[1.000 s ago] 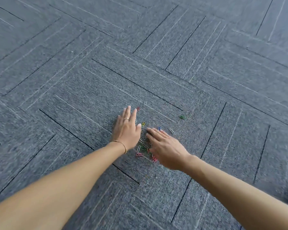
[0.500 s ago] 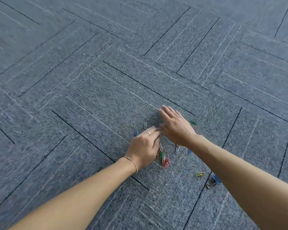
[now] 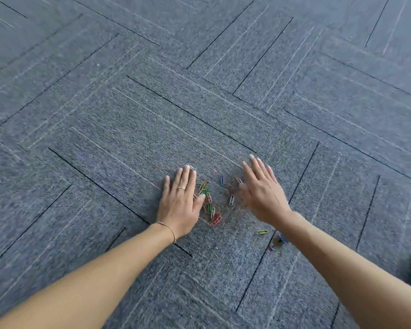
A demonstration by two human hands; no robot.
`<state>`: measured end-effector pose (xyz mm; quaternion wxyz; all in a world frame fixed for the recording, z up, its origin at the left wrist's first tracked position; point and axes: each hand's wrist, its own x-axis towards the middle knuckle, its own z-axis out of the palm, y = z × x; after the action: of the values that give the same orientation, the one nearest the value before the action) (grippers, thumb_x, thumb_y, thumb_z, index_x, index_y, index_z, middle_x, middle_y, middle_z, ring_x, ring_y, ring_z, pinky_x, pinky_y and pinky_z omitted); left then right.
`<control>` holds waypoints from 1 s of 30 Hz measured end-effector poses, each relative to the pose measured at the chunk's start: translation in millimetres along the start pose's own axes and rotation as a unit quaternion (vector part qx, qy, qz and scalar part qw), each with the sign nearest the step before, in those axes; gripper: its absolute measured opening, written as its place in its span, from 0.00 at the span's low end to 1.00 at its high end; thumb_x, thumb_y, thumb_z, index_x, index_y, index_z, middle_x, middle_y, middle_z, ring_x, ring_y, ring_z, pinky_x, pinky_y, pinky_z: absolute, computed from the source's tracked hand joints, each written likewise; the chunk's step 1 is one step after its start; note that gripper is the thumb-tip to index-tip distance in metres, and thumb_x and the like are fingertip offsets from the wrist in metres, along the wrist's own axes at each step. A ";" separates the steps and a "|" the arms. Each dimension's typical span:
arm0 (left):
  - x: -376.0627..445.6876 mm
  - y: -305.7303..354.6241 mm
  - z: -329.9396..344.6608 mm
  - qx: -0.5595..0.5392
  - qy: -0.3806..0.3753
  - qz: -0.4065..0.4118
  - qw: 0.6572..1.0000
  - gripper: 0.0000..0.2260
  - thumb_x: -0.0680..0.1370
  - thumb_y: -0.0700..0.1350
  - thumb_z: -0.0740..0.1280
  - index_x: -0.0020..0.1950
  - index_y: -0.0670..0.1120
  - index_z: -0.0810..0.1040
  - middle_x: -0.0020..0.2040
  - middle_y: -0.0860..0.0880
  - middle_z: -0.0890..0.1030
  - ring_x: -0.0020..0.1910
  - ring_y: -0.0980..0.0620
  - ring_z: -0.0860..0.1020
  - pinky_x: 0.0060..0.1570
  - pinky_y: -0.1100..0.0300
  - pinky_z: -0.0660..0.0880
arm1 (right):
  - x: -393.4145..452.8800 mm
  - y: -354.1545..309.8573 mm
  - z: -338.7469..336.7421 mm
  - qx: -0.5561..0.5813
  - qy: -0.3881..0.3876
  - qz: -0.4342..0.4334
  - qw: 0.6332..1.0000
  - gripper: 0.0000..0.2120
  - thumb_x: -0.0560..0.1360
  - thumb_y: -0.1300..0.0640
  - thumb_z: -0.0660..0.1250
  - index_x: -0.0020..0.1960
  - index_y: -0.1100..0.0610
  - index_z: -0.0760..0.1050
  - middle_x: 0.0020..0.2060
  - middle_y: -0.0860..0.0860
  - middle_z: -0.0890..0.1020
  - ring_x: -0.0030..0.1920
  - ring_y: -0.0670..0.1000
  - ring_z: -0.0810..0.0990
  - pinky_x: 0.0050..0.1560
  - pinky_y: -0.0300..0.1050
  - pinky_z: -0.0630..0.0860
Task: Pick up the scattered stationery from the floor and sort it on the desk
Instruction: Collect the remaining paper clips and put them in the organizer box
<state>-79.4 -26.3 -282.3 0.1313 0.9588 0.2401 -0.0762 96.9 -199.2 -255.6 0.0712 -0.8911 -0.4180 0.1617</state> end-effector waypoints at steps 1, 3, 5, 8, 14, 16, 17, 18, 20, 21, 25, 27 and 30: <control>0.4 6.8 1.4 -0.004 -0.006 0.023 1.000 0.32 0.81 0.62 0.39 0.81 0.46 0.42 0.81 0.47 0.39 0.79 0.49 0.37 0.78 0.45 0.40 | 2.1 12.0 -2.7 0.003 -0.006 0.028 1.000 0.30 0.84 0.45 0.50 0.82 0.55 0.46 0.81 0.53 0.42 0.80 0.51 0.39 0.79 0.49 0.38; -1.5 17.6 2.5 -0.018 -0.020 0.060 0.998 0.31 0.82 0.61 0.41 0.81 0.46 0.44 0.81 0.48 0.40 0.80 0.50 0.37 0.78 0.46 0.41 | 3.4 23.0 -2.5 0.003 -0.018 0.042 0.999 0.32 0.84 0.45 0.51 0.82 0.55 0.46 0.81 0.53 0.43 0.80 0.51 0.40 0.79 0.49 0.38; -7.1 21.1 1.1 -0.037 -0.026 0.110 0.993 0.30 0.83 0.60 0.43 0.82 0.46 0.46 0.81 0.48 0.42 0.80 0.52 0.39 0.78 0.48 0.45 | -1.3 17.3 2.7 0.003 -0.023 0.031 0.999 0.32 0.84 0.44 0.51 0.82 0.55 0.46 0.81 0.53 0.42 0.80 0.51 0.39 0.79 0.50 0.39; -18.7 14.8 -3.1 -0.037 0.003 0.134 0.990 0.28 0.83 0.57 0.46 0.81 0.45 0.50 0.81 0.47 0.46 0.80 0.51 0.42 0.78 0.47 0.48 | -18.1 -9.5 11.0 0.012 -0.031 -0.010 0.999 0.31 0.84 0.44 0.49 0.82 0.55 0.44 0.80 0.52 0.41 0.80 0.51 0.37 0.80 0.51 0.40; -31.8 1.5 2.7 -0.003 -0.008 0.019 1.000 0.31 0.81 0.59 0.41 0.81 0.45 0.44 0.81 0.44 0.41 0.80 0.48 0.39 0.78 0.45 0.46 | -57.0 -54.6 32.9 0.003 -0.063 -0.150 0.987 0.31 0.83 0.43 0.47 0.82 0.54 0.43 0.80 0.51 0.41 0.79 0.49 0.35 0.80 0.51 0.39; -33.1 5.9 4.4 -0.013 -0.014 0.036 0.999 0.32 0.81 0.60 0.40 0.81 0.45 0.44 0.81 0.45 0.40 0.80 0.48 0.39 0.78 0.46 0.44 | -59.8 -49.9 34.6 0.015 -0.043 -0.138 0.989 0.31 0.83 0.44 0.47 0.82 0.54 0.45 0.81 0.50 0.43 0.80 0.48 0.36 0.80 0.51 0.40; -34.2 9.3 4.6 -0.021 -0.013 0.041 0.999 0.32 0.81 0.60 0.41 0.82 0.46 0.44 0.81 0.45 0.40 0.80 0.48 0.38 0.78 0.47 0.43 | -57.5 -44.4 33.9 0.019 -0.028 -0.109 0.993 0.31 0.83 0.44 0.47 0.82 0.54 0.45 0.81 0.50 0.42 0.80 0.49 0.36 0.80 0.51 0.40; -35.9 12.7 5.1 -0.027 -0.014 0.050 0.998 0.31 0.81 0.60 0.41 0.82 0.46 0.44 0.81 0.46 0.40 0.80 0.49 0.38 0.78 0.48 0.42 | -53.1 -38.9 32.4 0.024 -0.014 -0.079 0.996 0.31 0.83 0.45 0.47 0.82 0.54 0.45 0.81 0.51 0.42 0.80 0.50 0.37 0.80 0.52 0.41; -40.6 18.2 6.1 -0.037 -0.020 0.096 0.994 0.30 0.83 0.59 0.43 0.82 0.47 0.45 0.81 0.48 0.42 0.80 0.51 0.39 0.78 0.49 0.44 | -37.0 -32.0 29.5 0.032 -0.002 -0.050 0.998 0.31 0.83 0.45 0.48 0.82 0.55 0.45 0.81 0.53 0.42 0.80 0.51 0.38 0.80 0.53 0.42; -43.9 20.1 6.1 -0.046 -0.024 0.127 0.991 0.29 0.84 0.58 0.45 0.82 0.47 0.46 0.81 0.48 0.43 0.80 0.53 0.40 0.78 0.50 0.46 | -27.5 -31.4 29.2 0.028 -0.006 -0.054 0.998 0.31 0.84 0.45 0.48 0.82 0.56 0.45 0.81 0.53 0.42 0.80 0.52 0.38 0.80 0.54 0.42; -54.8 12.8 4.0 -0.058 0.015 0.117 0.991 0.27 0.84 0.54 0.49 0.82 0.46 0.50 0.82 0.47 0.48 0.80 0.52 0.43 0.78 0.49 0.48 | -9.7 -42.9 33.8 -0.014 -0.018 -0.076 0.997 0.32 0.83 0.44 0.48 0.82 0.56 0.46 0.81 0.55 0.44 0.80 0.55 0.39 0.79 0.57 0.44; -58.1 1.7 4.8 -0.033 0.028 0.037 0.998 0.28 0.83 0.55 0.47 0.82 0.45 0.48 0.82 0.46 0.45 0.80 0.50 0.41 0.78 0.47 0.46 | -22.3 -49.5 38.6 -0.026 -0.023 -0.097 0.995 0.31 0.83 0.44 0.47 0.82 0.56 0.46 0.81 0.54 0.43 0.80 0.54 0.39 0.79 0.58 0.44; -61.2 -11.9 8.7 0.008 0.024 -0.030 0.999 0.32 0.82 0.60 0.43 0.82 0.44 0.44 0.81 0.44 0.43 0.80 0.47 0.40 0.78 0.44 0.44 | -49.6 -57.9 44.6 -0.013 -0.036 -0.154 0.987 0.31 0.84 0.43 0.47 0.82 0.55 0.45 0.81 0.51 0.43 0.80 0.51 0.36 0.80 0.56 0.42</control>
<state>-139.3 -45.7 -280.4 0.1156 0.9538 0.2710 -0.0594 10.0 -200.6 -271.0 0.0687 -0.8107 -0.5544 0.1755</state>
